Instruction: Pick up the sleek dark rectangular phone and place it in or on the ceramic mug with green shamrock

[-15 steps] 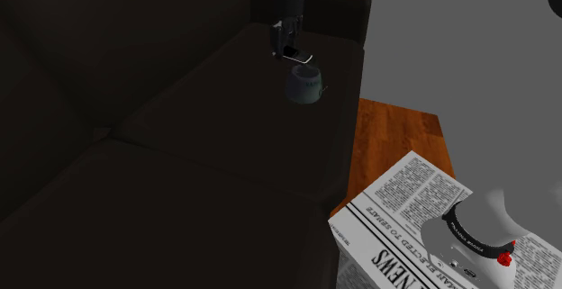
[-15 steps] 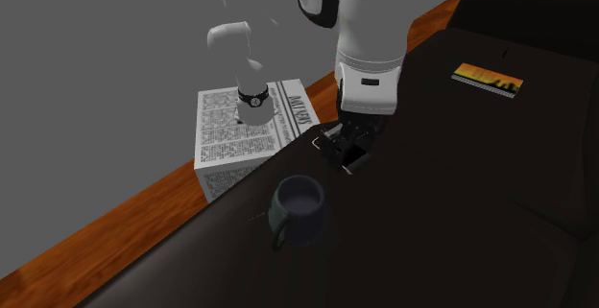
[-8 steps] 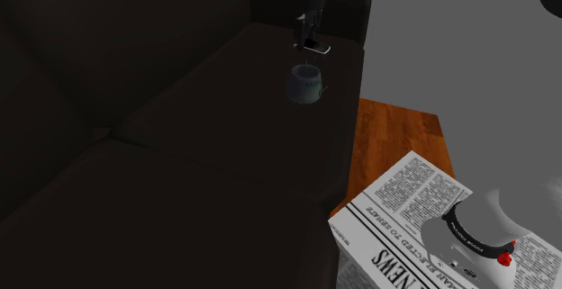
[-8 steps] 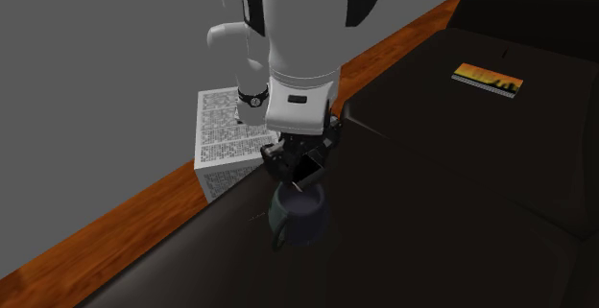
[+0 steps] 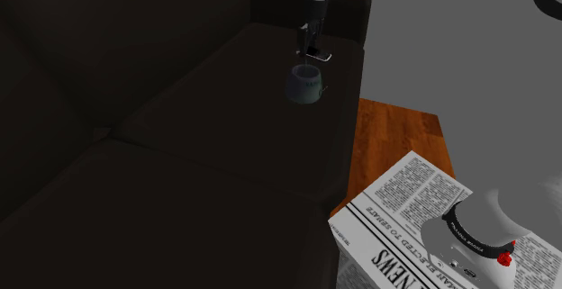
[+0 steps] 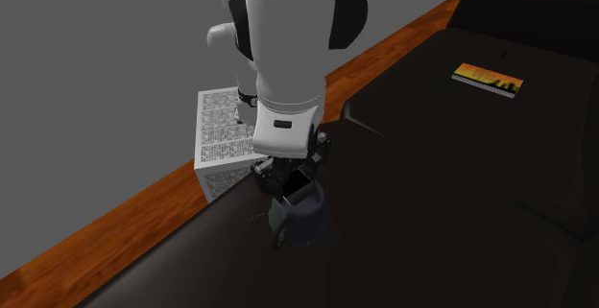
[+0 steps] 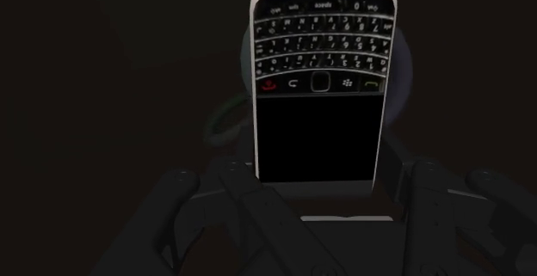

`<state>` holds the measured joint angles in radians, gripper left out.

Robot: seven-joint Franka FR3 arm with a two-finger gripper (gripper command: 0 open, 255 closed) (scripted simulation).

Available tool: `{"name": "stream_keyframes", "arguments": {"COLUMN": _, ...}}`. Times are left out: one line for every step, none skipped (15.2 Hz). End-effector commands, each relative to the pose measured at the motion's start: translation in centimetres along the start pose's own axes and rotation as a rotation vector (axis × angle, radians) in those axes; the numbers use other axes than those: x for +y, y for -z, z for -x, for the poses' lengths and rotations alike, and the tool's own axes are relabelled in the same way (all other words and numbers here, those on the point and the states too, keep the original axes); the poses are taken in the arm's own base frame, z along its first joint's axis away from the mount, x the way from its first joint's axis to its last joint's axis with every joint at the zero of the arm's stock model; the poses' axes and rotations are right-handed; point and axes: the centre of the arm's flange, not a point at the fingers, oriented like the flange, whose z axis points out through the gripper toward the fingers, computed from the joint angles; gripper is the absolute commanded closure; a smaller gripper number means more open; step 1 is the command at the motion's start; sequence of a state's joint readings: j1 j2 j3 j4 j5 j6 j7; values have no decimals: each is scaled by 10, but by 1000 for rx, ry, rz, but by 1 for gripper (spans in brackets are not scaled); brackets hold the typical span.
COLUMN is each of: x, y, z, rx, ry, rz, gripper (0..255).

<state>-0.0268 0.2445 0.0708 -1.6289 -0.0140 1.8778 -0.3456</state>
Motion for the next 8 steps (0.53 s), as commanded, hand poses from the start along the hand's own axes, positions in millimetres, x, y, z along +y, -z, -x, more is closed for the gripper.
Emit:
{"name": "stream_keyframes", "arguments": {"x": 0, "y": -10, "z": -1, "rx": 1, "ry": 0, "rz": 0, "gripper": 255}}
{"name": "stream_keyframes", "arguments": {"x": 0, "y": -15, "z": -1, "rx": 1, "ry": 0, "rz": 0, "gripper": 255}}
{"name": "stream_keyframes", "arguments": {"x": 0, "y": -21, "z": -1, "rx": 1, "ry": 0, "rz": 0, "gripper": 255}}
{"name": "stream_keyframes", "arguments": {"x": 0, "y": -26, "z": -1, "rx": 1, "ry": 0, "rz": 0, "gripper": 255}}
{"name": "stream_keyframes", "arguments": {"x": 0, "y": -31, "z": -1, "rx": 1, "ry": 0, "rz": 0, "gripper": 255}}
{"name": "stream_keyframes", "arguments": {"x": 0, "y": -37, "z": -1, "rx": 1, "ry": 0, "rz": 0, "gripper": 255}}
{"name": "stream_keyframes", "arguments": {"x": 0, "y": -41, "z": -1, "rx": 1, "ry": 0, "rz": 0, "gripper": 255}}
{"name": "stream_keyframes", "arguments": {"x": 0, "y": -41, "z": -1, "rx": 1, "ry": 0, "rz": 0, "gripper": 255}}
